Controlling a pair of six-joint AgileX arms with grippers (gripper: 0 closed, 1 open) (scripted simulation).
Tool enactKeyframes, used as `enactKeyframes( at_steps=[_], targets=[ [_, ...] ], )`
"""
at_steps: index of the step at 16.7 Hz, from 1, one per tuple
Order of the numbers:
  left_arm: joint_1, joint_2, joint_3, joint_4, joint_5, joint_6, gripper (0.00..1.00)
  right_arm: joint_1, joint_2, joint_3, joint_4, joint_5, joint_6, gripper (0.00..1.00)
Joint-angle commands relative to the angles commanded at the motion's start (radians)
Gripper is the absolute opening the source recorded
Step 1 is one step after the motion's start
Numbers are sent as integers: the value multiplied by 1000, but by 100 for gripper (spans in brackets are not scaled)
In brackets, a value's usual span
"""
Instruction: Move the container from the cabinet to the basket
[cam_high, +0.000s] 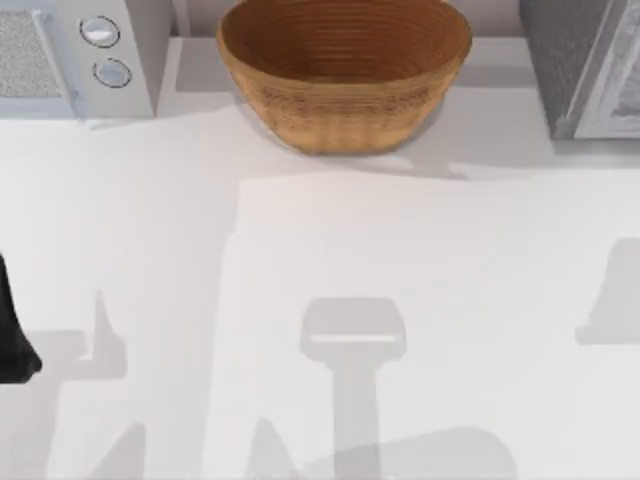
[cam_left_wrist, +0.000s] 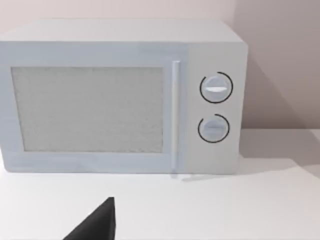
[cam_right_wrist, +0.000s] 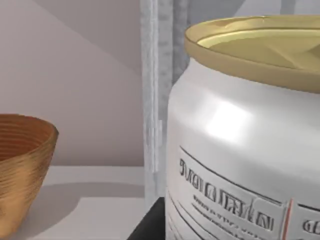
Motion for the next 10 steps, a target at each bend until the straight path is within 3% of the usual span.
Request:
enactKeyframes(
  at_steps=[5, 10],
  targets=[
    [0, 0, 0, 0, 0, 0, 100, -23, -182, -278, 86, -25, -4, 0],
    [0, 0, 0, 0, 0, 0, 100, -30, -207, -324, 99, -27, -5, 0]
  ],
)
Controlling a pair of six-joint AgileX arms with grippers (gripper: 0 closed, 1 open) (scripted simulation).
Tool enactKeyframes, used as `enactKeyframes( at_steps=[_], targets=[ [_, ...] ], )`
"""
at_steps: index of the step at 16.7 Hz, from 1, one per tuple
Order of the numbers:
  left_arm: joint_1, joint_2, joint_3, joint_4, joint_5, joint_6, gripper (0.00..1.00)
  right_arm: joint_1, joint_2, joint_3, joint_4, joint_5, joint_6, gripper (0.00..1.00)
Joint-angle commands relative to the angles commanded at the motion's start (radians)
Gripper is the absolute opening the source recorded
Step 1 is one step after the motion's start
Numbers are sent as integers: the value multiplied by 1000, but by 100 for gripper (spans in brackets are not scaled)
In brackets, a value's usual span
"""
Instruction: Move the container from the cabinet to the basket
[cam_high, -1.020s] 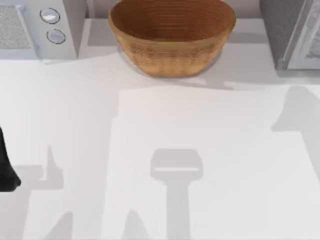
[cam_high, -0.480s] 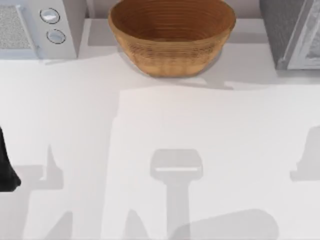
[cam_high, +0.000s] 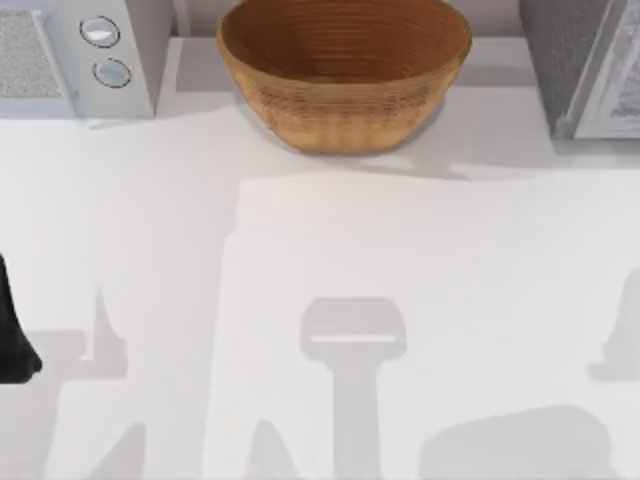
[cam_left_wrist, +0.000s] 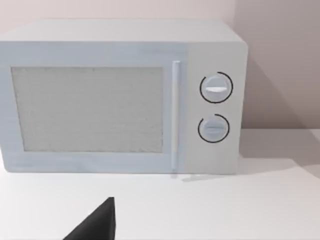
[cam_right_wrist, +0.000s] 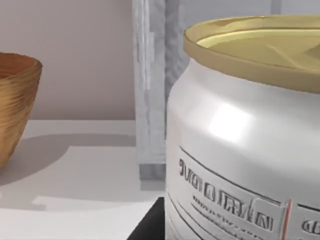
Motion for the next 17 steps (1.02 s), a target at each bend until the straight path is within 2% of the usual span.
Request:
enactKeyframes(
  at_steps=[4, 8, 12, 17],
  targets=[
    [0, 0, 0, 0, 0, 0, 100, 7, 17, 3, 3, 4, 2, 0],
    [0, 0, 0, 0, 0, 0, 100, 56, 162, 143, 54, 60, 4, 0],
    [0, 0, 0, 0, 0, 0, 100, 149, 469, 399, 133, 158, 6, 0],
    [0, 0, 0, 0, 0, 0, 100, 299, 1004, 804, 244, 311, 9, 0]
  ],
)
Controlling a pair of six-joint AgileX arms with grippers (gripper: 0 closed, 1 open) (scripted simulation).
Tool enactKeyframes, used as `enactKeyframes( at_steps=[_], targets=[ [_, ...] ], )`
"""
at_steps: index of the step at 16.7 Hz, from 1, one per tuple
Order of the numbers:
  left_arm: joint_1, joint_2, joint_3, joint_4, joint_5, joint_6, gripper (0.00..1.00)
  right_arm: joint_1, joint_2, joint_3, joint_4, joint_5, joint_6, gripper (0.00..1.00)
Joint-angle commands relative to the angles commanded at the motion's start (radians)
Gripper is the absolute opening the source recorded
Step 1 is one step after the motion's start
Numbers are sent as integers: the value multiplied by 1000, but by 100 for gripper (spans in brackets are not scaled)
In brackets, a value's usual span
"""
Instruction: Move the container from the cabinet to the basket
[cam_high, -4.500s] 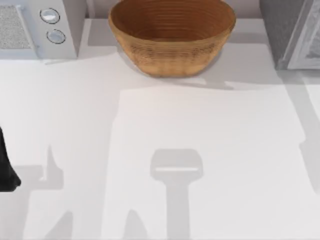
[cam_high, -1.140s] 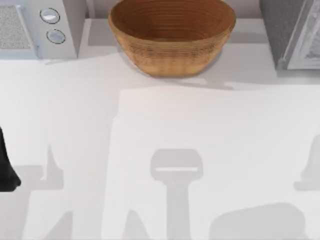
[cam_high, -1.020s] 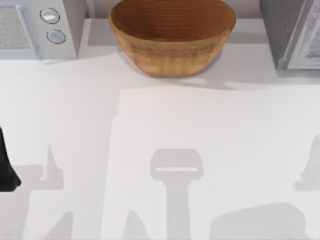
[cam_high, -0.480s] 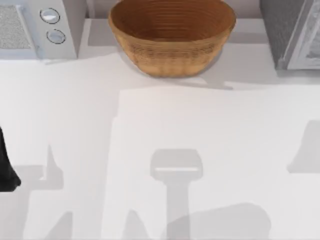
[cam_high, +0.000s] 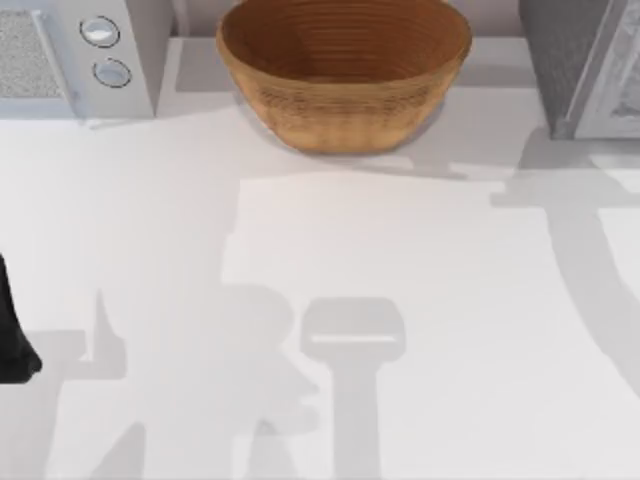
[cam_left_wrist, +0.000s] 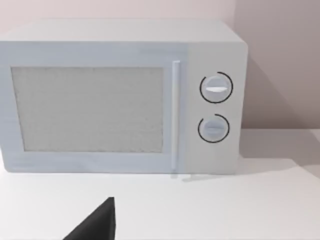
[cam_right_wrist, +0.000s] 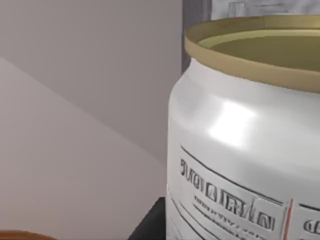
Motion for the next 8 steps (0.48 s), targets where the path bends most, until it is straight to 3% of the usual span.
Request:
enactKeyframes(
  at_steps=[8],
  targets=[
    [0, 0, 0, 0, 0, 0, 100, 231, 863, 627, 173, 237, 5, 0]
  ],
)
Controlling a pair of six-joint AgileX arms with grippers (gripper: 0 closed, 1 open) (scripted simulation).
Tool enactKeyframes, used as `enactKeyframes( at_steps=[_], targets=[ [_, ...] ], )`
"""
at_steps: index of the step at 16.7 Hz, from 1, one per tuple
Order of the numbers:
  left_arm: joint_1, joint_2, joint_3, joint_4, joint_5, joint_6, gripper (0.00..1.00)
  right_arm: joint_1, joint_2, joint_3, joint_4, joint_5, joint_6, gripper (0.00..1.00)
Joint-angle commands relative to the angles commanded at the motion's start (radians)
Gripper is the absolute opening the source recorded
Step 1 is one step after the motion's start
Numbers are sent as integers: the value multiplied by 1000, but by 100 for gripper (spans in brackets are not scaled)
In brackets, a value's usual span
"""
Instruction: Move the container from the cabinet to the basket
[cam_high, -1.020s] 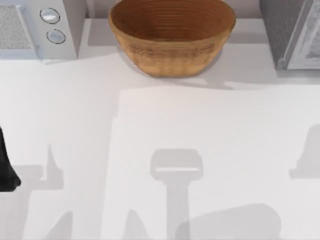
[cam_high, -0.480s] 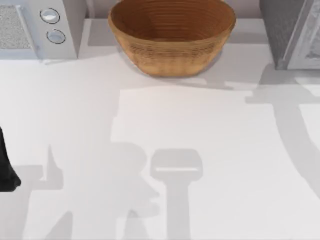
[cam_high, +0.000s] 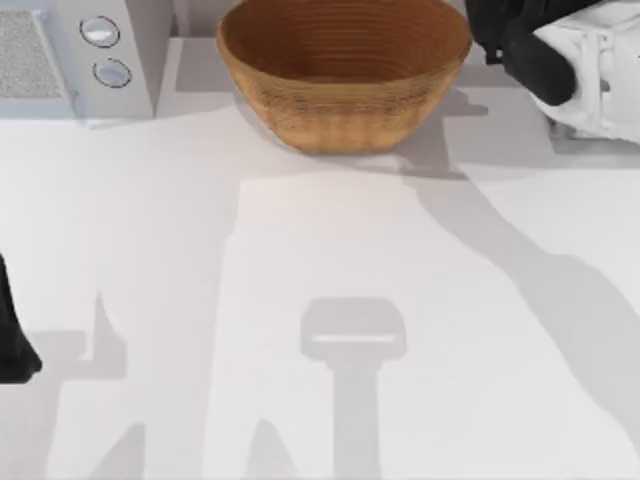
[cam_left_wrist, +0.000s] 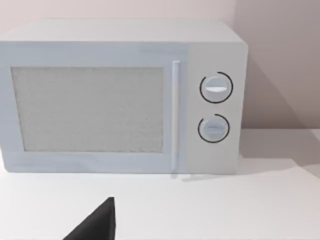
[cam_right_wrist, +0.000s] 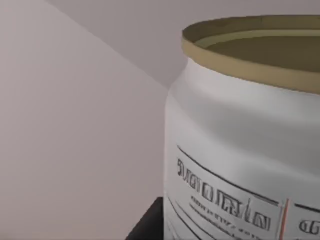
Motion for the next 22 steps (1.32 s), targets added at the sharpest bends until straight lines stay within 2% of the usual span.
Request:
enactKeyframes(
  at_steps=[4, 7, 14, 22],
  targets=[
    [0, 0, 0, 0, 0, 0, 100, 76, 279, 212, 64, 78, 2, 0],
    [0, 0, 0, 0, 0, 0, 100, 106, 378, 292, 91, 109, 4, 0],
    [0, 0, 0, 0, 0, 0, 100, 104, 397, 296, 92, 109, 6, 0],
    [0, 0, 0, 0, 0, 0, 100, 83, 478, 409, 75, 87, 2, 0]
  ],
)
